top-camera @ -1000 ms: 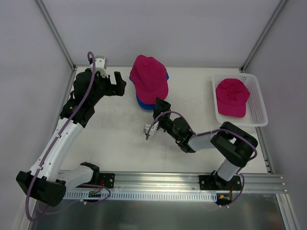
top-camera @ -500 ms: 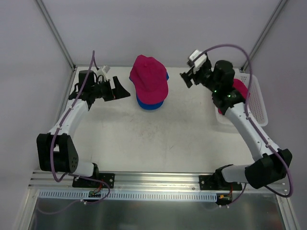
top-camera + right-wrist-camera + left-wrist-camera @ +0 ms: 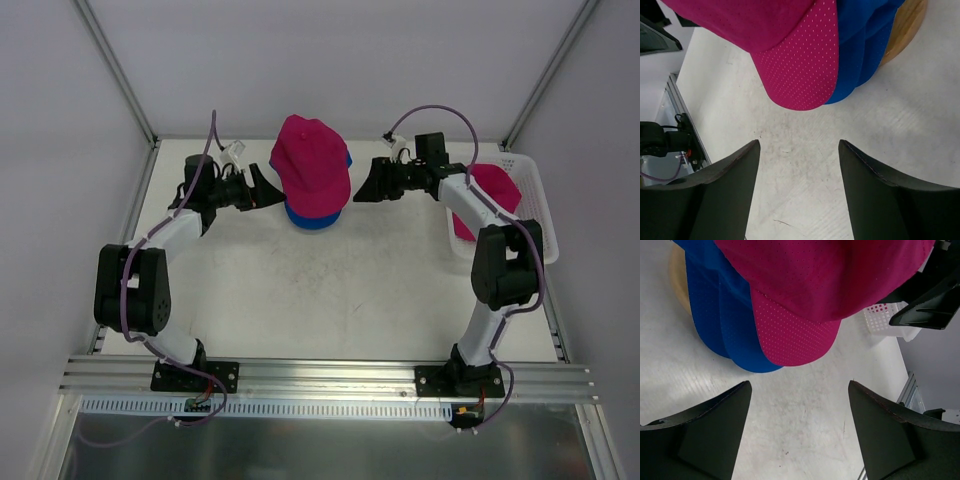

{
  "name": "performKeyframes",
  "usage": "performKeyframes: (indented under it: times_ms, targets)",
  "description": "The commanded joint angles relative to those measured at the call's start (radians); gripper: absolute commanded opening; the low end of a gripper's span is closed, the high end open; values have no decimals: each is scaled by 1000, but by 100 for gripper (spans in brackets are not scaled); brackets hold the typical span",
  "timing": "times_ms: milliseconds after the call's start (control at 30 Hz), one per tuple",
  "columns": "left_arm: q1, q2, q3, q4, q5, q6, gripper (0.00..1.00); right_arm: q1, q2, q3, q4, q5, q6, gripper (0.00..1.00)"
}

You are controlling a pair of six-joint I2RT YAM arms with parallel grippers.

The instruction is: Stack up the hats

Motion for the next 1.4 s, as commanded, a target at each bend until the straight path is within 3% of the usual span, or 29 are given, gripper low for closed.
performKeyframes:
  times_ms: [0,233,600,767,833,1167,1367]
  targets:
    - [-37,50,7,145,-33,-34,79,3,16,81,79,-87,101,68]
    - [-54,142,51,192,-106,-43,78,3,97,113,193,-101,155,73]
    - [-63,240,100,323,-31,-129,76,9,229,225,210,-113,164,74]
    - [-72,268,114,349,-19,-173,71,17,241,223,222,-144,176,72]
    - [-74,282,122,357,-18,-193,65,20,241,216,234,-156,196,67]
    - [-74,230,127,366,12,-235,39,29,229,188,288,-191,279,16]
    - [-78,179,159,292,22,-146,14,31,186,161,372,-188,347,0]
